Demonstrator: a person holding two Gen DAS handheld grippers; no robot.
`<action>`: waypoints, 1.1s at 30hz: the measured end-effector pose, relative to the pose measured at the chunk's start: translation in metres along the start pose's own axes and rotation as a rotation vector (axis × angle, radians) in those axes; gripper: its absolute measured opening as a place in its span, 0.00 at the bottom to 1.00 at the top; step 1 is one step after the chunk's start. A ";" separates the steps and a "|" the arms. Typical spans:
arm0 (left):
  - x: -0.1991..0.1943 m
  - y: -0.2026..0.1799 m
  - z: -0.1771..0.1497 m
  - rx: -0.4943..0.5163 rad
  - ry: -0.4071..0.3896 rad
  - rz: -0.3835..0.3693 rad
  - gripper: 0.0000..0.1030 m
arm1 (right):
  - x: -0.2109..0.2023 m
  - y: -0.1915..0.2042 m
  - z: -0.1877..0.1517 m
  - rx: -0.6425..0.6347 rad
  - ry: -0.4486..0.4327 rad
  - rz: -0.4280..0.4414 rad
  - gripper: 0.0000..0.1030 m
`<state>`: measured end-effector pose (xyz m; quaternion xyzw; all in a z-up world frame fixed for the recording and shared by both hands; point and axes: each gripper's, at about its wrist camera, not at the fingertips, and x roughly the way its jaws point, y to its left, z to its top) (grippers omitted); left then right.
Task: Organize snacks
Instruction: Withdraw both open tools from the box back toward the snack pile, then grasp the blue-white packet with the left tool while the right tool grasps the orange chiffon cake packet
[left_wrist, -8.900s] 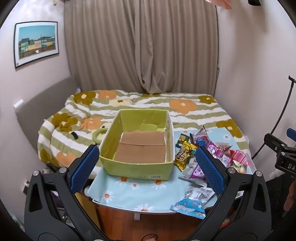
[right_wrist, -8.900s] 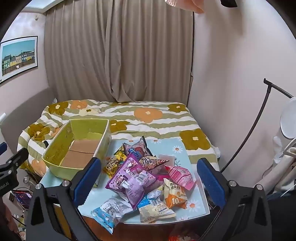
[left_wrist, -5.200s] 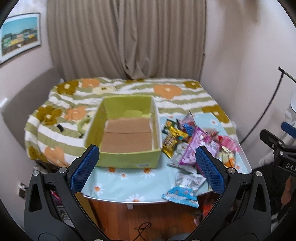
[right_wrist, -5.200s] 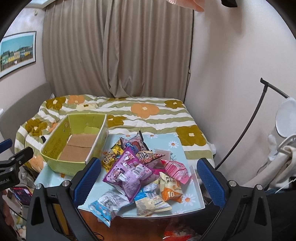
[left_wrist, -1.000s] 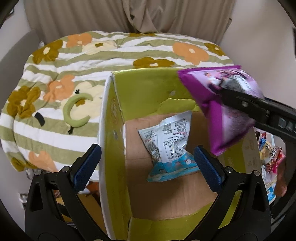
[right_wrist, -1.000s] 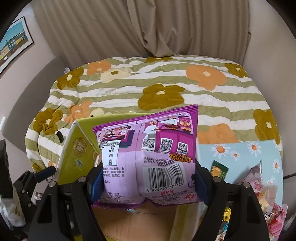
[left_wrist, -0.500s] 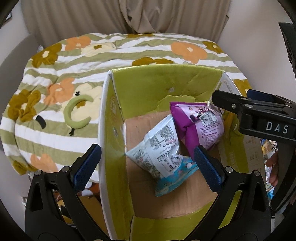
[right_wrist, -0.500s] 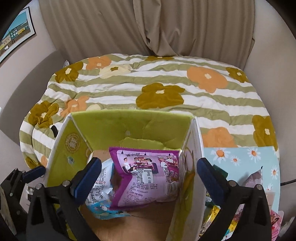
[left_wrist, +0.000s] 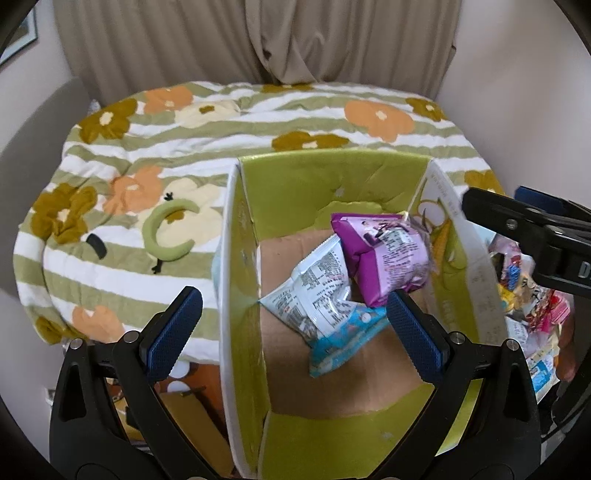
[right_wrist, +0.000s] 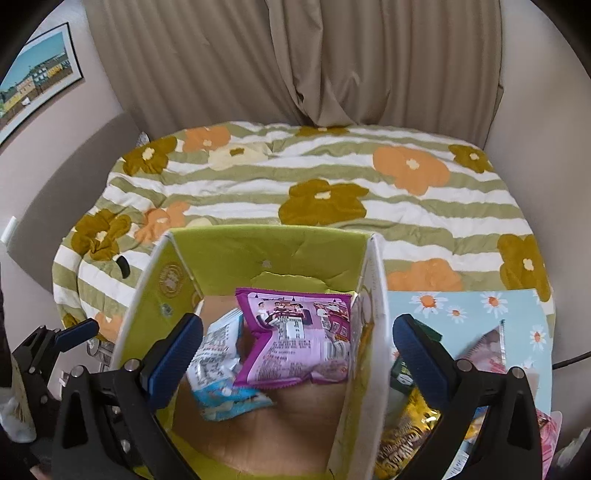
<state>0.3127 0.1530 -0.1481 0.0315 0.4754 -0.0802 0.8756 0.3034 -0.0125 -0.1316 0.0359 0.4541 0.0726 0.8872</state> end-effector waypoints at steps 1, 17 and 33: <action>-0.008 -0.001 -0.003 -0.005 -0.010 0.002 0.96 | -0.013 -0.002 -0.003 -0.001 -0.019 0.003 0.99; -0.118 -0.114 -0.100 -0.074 -0.077 -0.076 0.96 | -0.163 -0.080 -0.112 0.005 -0.144 0.031 1.00; -0.095 -0.291 -0.179 -0.082 0.071 -0.222 0.96 | -0.213 -0.243 -0.224 0.078 -0.058 -0.083 1.00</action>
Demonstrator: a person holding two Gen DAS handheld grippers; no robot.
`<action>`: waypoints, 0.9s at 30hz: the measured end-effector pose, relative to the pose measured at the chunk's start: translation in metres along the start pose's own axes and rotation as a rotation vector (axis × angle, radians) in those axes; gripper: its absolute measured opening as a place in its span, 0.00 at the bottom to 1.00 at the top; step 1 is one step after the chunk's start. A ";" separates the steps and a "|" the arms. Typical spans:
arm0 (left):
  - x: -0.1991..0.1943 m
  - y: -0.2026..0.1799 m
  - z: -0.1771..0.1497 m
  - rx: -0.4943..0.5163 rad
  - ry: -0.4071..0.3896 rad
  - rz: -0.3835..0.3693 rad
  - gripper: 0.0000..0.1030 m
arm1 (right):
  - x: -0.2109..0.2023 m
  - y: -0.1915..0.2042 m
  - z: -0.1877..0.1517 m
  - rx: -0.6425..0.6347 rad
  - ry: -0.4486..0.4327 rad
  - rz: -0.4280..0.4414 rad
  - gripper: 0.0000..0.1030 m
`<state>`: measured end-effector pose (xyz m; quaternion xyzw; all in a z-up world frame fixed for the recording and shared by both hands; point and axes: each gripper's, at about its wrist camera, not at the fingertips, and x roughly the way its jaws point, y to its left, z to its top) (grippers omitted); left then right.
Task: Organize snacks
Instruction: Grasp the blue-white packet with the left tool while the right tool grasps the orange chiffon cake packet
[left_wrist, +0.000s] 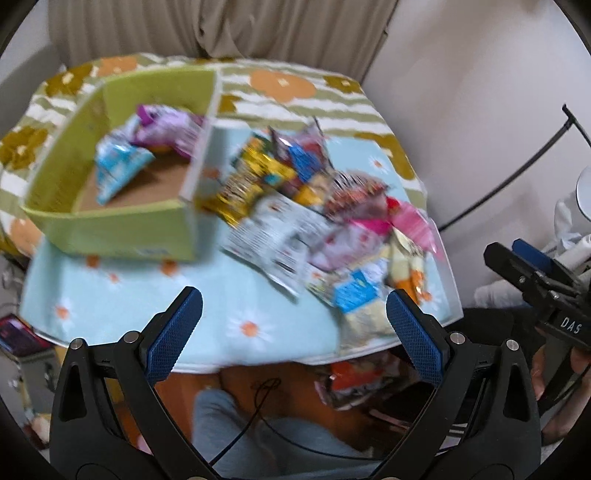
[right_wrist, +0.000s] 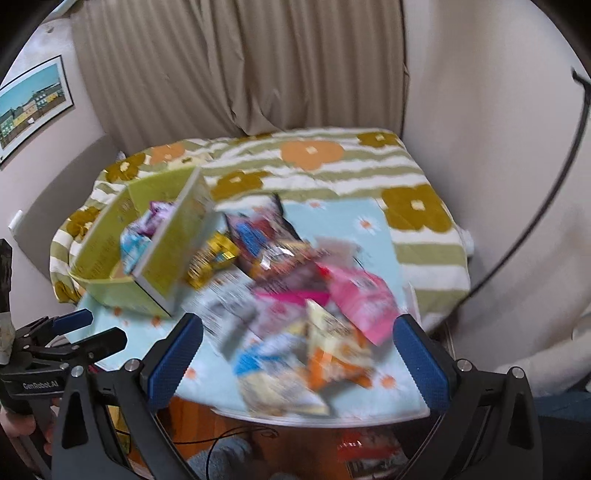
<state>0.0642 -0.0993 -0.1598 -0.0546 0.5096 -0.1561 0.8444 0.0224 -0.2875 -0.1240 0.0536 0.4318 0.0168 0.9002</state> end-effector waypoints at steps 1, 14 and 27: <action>0.005 -0.003 -0.002 -0.006 0.009 -0.010 0.96 | 0.003 -0.008 -0.004 0.006 0.011 0.002 1.00; 0.116 -0.051 -0.014 -0.077 0.154 -0.058 0.96 | 0.066 -0.085 -0.038 0.137 0.139 0.138 1.00; 0.167 -0.054 -0.017 -0.113 0.208 -0.065 0.90 | 0.119 -0.090 -0.040 0.217 0.220 0.254 1.00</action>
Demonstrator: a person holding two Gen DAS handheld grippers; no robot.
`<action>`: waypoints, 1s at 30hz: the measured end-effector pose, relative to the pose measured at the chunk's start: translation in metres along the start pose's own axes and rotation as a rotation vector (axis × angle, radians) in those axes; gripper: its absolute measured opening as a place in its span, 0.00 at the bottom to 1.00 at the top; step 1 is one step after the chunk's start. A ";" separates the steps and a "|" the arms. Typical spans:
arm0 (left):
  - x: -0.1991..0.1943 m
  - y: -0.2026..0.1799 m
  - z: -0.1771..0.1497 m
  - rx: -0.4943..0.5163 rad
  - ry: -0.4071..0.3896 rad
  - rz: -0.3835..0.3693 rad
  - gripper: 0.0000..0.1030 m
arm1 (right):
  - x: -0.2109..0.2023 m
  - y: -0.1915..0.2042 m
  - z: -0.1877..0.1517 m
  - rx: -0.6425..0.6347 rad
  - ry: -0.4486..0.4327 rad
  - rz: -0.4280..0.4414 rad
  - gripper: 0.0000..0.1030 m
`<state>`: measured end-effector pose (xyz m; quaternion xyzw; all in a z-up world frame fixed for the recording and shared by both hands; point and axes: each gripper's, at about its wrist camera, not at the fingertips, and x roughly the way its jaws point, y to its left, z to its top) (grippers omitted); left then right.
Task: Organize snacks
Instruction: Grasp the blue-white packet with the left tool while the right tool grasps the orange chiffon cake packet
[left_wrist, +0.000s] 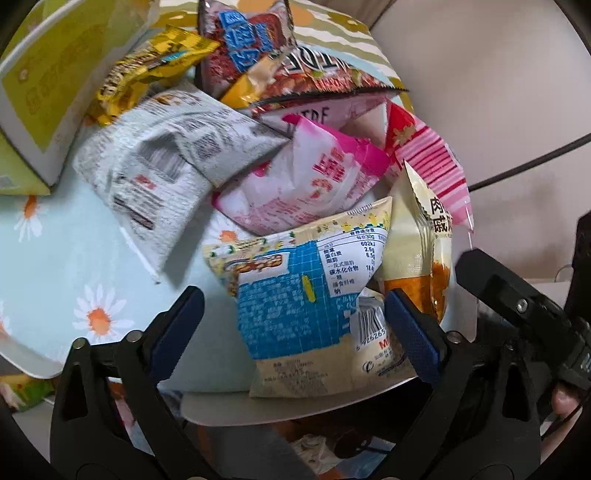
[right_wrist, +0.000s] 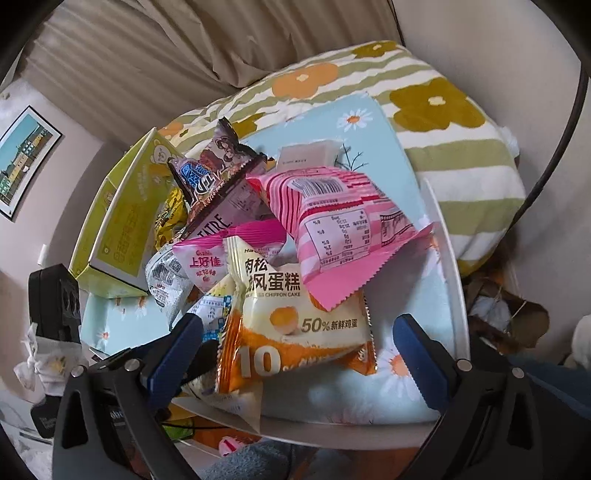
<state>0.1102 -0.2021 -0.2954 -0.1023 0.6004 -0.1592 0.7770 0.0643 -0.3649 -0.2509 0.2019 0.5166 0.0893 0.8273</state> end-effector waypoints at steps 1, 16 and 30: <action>0.004 -0.002 0.000 0.002 0.009 -0.008 0.85 | 0.003 -0.002 0.001 0.005 0.006 0.006 1.00; 0.004 0.003 0.005 0.055 0.014 0.048 0.70 | 0.041 -0.012 0.007 0.034 0.086 0.066 1.00; -0.002 0.004 0.010 0.111 0.009 0.101 0.68 | 0.048 -0.009 -0.001 0.033 0.074 0.049 0.87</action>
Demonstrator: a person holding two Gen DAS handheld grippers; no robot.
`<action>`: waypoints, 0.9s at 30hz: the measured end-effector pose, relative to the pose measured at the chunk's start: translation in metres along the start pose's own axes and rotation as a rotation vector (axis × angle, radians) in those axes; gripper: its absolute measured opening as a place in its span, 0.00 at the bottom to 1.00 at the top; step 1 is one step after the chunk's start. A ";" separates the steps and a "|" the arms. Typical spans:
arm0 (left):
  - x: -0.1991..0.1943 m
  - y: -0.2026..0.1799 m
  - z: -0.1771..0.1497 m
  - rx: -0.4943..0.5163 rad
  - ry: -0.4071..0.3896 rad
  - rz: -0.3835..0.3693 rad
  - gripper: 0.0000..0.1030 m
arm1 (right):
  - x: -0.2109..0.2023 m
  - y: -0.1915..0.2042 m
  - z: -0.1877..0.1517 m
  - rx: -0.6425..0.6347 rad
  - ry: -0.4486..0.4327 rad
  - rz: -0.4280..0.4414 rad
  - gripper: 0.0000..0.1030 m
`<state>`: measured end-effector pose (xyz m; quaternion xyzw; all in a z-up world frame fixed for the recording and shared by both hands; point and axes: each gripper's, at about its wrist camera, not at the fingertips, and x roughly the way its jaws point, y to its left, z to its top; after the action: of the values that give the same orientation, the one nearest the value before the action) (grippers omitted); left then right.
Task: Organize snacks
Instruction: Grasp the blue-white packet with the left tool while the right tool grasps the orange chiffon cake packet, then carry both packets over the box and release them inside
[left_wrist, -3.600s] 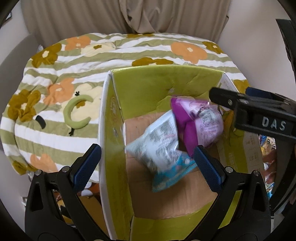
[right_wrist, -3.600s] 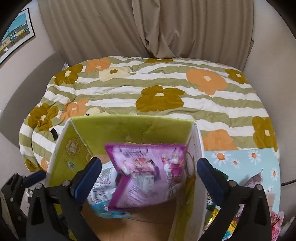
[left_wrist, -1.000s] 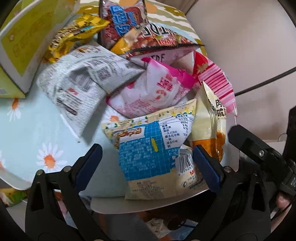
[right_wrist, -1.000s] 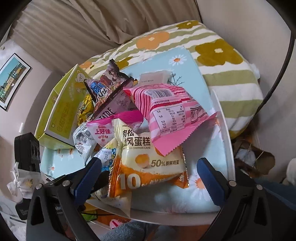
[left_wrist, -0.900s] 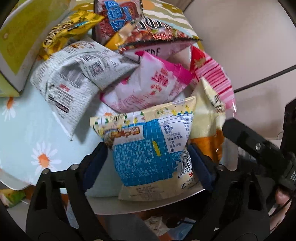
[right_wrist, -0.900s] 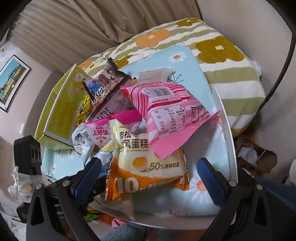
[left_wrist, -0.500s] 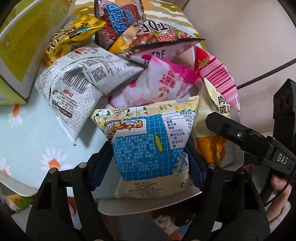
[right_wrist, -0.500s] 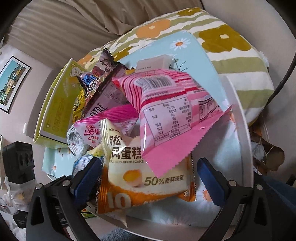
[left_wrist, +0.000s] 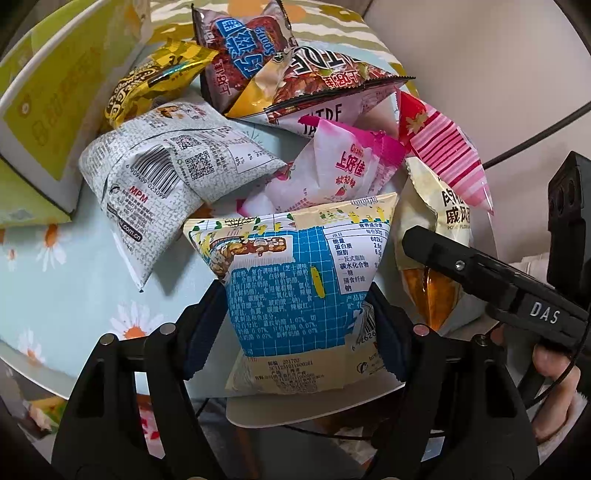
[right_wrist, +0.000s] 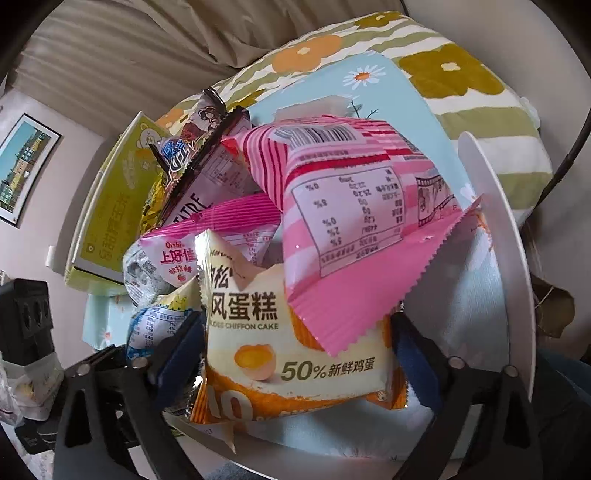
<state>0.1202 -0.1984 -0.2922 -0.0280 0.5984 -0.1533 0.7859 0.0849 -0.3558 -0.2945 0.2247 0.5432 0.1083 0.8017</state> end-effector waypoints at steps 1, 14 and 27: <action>-0.001 0.000 0.001 0.004 0.000 -0.004 0.64 | -0.001 0.001 -0.001 -0.005 -0.002 -0.009 0.84; -0.021 -0.004 -0.008 0.028 -0.025 -0.030 0.47 | -0.027 0.009 -0.011 0.014 -0.056 -0.002 0.80; -0.099 -0.004 -0.026 0.033 -0.131 -0.099 0.44 | -0.087 0.054 -0.019 -0.043 -0.147 0.023 0.80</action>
<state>0.0709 -0.1714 -0.2064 -0.0543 0.5409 -0.1995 0.8153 0.0376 -0.3406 -0.2026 0.2208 0.4779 0.1124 0.8428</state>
